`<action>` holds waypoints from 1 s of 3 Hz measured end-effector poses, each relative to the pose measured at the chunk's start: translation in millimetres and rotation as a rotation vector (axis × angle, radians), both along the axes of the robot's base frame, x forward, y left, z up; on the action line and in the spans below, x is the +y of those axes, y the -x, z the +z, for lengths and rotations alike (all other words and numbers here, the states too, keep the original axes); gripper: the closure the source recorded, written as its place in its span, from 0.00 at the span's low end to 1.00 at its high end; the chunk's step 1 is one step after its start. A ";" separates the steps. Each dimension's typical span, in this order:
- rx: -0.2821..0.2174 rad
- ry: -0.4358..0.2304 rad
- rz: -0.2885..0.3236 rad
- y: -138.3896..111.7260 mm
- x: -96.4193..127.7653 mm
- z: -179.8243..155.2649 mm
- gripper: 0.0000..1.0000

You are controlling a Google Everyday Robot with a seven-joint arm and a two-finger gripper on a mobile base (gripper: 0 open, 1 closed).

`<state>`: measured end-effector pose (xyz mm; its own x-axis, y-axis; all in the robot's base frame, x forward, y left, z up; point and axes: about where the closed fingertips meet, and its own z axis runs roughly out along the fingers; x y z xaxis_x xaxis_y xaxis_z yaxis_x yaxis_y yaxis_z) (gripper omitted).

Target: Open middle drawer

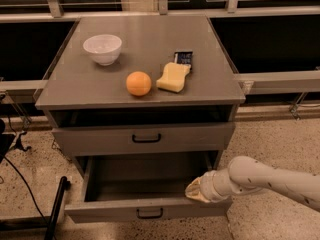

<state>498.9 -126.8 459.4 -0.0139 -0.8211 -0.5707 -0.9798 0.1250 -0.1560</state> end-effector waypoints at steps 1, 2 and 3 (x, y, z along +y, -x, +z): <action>0.033 0.007 0.006 16.2 -2.1 7.5 1.00; 0.033 0.007 0.007 16.5 -1.9 7.7 0.74; 0.033 0.007 0.007 16.5 -1.9 7.7 0.50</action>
Offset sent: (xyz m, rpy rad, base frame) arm -0.0146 -0.0020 0.0067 -0.0063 0.0297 0.0047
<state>482.4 -128.7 467.1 -0.0274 -0.8253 -0.5640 -0.9853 0.1175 -0.1240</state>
